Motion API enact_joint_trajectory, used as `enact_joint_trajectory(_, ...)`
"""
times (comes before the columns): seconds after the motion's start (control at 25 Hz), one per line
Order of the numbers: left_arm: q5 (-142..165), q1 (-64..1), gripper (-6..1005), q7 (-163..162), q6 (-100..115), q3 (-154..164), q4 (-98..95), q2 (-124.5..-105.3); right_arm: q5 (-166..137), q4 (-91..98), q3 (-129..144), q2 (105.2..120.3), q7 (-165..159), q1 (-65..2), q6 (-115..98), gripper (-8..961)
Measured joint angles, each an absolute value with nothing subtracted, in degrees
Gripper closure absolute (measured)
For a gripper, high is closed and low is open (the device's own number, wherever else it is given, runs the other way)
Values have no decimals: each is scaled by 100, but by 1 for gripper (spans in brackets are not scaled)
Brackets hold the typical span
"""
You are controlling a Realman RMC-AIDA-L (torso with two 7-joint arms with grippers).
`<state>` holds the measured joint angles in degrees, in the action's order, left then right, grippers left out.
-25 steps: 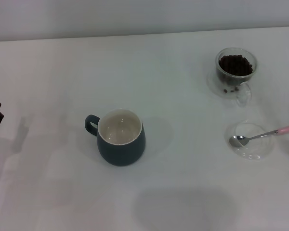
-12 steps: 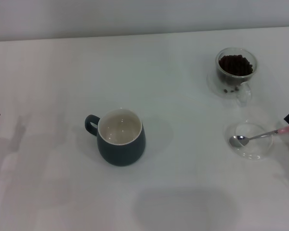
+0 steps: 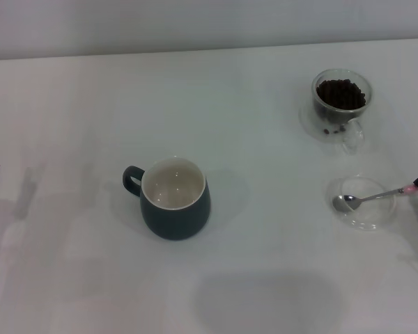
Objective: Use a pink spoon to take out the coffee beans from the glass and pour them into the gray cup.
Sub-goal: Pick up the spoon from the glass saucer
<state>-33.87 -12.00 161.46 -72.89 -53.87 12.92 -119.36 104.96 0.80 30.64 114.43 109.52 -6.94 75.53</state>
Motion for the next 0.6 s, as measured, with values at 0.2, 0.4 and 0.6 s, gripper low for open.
enact_joint_trajectory(0.2,-3386,-1190,224,16145,-7362,-5387,1292,-11936,10498,115,3116,11443,10850,-708,7575,666)
enact_joint_trajectory(0.4,-3384,-1176,224,16145,-7373,-5388,1292,-11936,10499,155,3121,11423,10681,-709,7716,717)
enact_joint_trajectory(0.6,-3383,-1146,225,16145,-7374,-5387,1292,-11936,10503,306,3121,11397,10548,-684,8019,748)
